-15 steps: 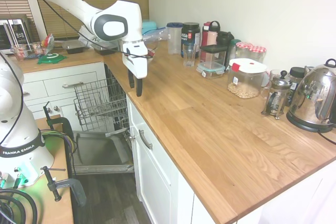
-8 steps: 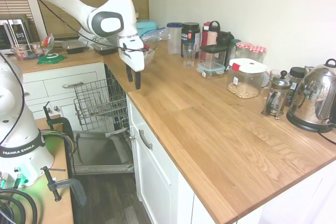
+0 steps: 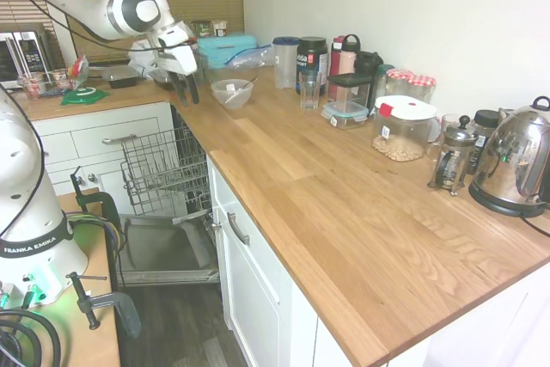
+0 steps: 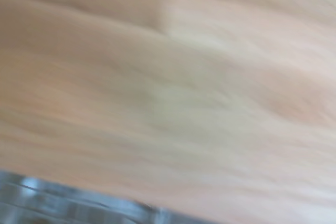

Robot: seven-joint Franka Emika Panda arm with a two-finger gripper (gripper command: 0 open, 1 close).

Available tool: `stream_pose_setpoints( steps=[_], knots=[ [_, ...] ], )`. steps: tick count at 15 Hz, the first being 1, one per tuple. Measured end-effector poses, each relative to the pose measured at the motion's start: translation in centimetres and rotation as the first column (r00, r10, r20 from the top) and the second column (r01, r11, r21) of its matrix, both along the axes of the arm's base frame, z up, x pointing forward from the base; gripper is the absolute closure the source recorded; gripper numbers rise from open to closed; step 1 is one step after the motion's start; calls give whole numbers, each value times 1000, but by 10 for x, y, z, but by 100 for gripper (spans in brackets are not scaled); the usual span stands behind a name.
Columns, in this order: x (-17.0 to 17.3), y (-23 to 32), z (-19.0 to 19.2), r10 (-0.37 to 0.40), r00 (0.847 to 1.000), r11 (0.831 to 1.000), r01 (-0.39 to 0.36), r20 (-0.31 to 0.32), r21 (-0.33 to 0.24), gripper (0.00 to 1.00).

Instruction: Put the fork in the dishwasher

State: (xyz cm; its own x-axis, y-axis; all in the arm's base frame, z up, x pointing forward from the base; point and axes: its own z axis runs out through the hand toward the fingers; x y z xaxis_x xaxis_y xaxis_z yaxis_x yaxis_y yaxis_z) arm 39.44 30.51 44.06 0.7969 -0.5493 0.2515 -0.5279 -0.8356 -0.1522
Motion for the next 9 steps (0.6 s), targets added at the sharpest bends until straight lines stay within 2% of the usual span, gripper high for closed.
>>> stream_pose_setpoints(
  steps=[2,5,9],
  knots=[
    [28,29,4,24,1000,998,-24,3,54,0],
    [68,74,4,61,998,986,-63,14,152,0],
    [119,124,-7,31,998,982,-42,59,183,0]
  ],
)
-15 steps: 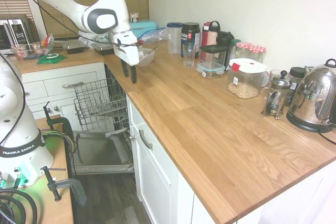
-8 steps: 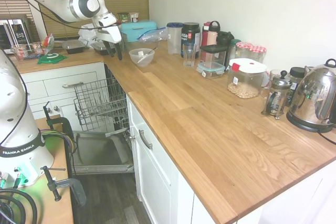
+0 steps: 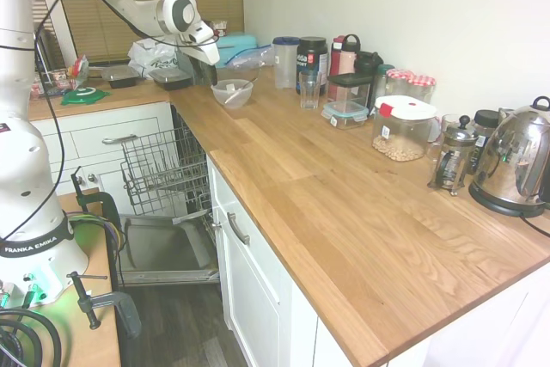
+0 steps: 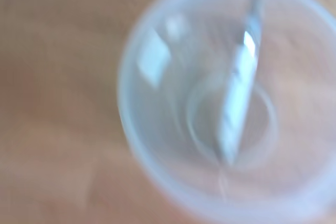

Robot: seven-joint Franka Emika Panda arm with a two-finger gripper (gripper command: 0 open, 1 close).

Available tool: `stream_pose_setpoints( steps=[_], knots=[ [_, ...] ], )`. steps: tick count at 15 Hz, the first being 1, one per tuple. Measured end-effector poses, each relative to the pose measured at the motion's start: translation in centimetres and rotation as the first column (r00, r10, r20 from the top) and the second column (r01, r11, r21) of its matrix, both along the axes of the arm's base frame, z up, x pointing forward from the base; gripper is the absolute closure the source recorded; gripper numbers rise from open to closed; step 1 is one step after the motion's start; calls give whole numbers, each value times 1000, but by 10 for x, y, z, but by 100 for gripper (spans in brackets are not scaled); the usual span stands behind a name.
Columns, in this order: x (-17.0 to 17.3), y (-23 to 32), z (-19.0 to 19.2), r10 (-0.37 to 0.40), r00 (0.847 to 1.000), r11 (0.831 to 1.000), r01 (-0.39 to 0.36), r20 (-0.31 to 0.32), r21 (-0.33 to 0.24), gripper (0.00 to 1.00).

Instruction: Put the fork in the dishwasher

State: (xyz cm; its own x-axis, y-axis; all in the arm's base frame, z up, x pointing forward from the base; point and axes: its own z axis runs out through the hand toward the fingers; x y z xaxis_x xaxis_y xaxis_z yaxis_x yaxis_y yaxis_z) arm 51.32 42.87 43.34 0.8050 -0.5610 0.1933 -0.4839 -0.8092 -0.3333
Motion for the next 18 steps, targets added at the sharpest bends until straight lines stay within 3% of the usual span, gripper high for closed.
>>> stream_pose_setpoints(
  steps=[4,5,11,18],
  knots=[
    [63,12,-14,-87,996,996,87,14,17,0],
    [76,12,-18,-111,994,994,111,12,13,100],
    [118,9,-51,-196,979,980,197,-50,9,100],
    [103,27,-56,-185,977,983,182,-103,-37,100]
  ],
)
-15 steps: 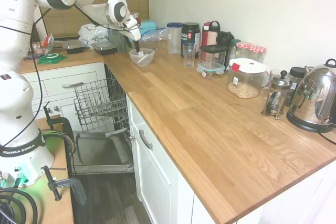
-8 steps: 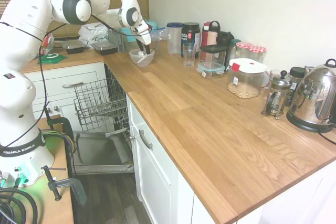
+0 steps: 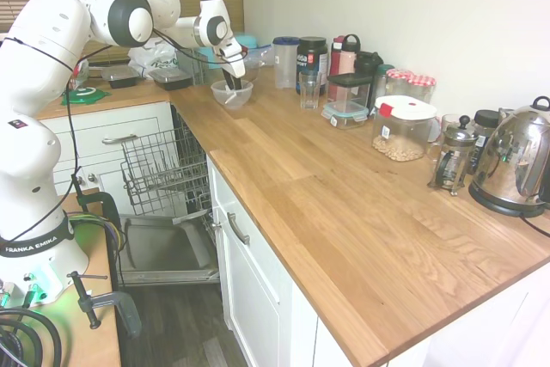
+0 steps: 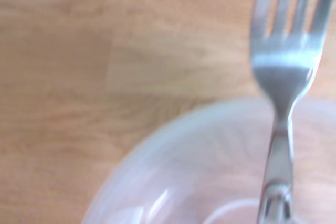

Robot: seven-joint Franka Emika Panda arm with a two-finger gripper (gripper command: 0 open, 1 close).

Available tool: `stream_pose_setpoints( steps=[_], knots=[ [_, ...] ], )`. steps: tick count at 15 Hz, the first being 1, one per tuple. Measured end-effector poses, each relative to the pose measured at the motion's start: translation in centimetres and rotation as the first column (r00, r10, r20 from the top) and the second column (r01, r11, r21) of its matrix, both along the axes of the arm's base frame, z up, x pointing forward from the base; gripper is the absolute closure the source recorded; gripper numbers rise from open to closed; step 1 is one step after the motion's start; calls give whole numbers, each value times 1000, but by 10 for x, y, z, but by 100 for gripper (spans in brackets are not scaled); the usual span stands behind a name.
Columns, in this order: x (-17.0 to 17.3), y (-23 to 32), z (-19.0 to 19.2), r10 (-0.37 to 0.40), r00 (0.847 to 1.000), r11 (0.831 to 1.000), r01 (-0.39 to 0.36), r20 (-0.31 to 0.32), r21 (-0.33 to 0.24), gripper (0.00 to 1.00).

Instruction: Put the fork in the dishwasher

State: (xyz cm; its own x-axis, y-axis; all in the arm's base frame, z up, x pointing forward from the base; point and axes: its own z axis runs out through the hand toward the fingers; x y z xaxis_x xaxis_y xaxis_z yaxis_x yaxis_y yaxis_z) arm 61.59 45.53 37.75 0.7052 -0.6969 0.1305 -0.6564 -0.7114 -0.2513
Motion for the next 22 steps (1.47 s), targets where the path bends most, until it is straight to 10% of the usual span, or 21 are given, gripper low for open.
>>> stream_pose_setpoints(
  steps=[15,22],
  knots=[
    [18,-18,4,-21,1000,999,21,1,36,100],
    [-53,6,82,78,991,993,-87,111,81,100]
  ],
)
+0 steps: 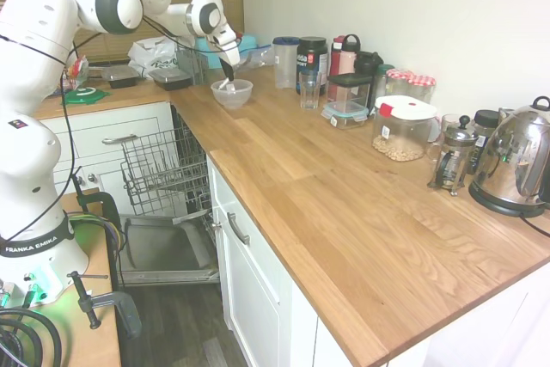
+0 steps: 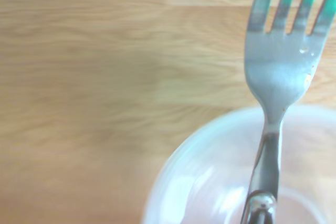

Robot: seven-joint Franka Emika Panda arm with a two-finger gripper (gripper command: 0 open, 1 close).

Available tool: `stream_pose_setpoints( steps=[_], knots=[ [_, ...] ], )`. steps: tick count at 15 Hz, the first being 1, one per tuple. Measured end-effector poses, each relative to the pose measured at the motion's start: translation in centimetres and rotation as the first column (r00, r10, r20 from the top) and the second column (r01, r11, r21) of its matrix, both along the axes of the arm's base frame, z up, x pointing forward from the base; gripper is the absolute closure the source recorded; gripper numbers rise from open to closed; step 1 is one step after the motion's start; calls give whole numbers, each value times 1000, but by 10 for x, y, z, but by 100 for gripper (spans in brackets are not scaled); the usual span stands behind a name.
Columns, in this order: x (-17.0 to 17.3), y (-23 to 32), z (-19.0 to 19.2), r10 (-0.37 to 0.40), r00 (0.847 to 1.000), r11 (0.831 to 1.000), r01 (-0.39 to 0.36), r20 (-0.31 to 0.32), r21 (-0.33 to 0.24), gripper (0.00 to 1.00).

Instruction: Put the fork in the dishwasher

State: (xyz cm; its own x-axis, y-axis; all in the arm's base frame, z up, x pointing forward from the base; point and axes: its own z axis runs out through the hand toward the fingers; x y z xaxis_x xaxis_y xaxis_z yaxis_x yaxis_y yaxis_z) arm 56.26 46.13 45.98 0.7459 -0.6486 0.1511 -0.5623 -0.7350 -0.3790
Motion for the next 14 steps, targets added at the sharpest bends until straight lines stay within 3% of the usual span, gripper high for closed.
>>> stream_pose_setpoints(
  steps=[4,6,11,14],
  knots=[
    [-79,10,38,85,993,996,-82,78,-42,100],
    [-126,21,23,135,987,987,-126,88,-105,100],
    [-212,6,-100,205,979,945,-194,14,-265,100],
    [-240,-23,-180,213,976,903,-215,-46,-372,100]
  ],
)
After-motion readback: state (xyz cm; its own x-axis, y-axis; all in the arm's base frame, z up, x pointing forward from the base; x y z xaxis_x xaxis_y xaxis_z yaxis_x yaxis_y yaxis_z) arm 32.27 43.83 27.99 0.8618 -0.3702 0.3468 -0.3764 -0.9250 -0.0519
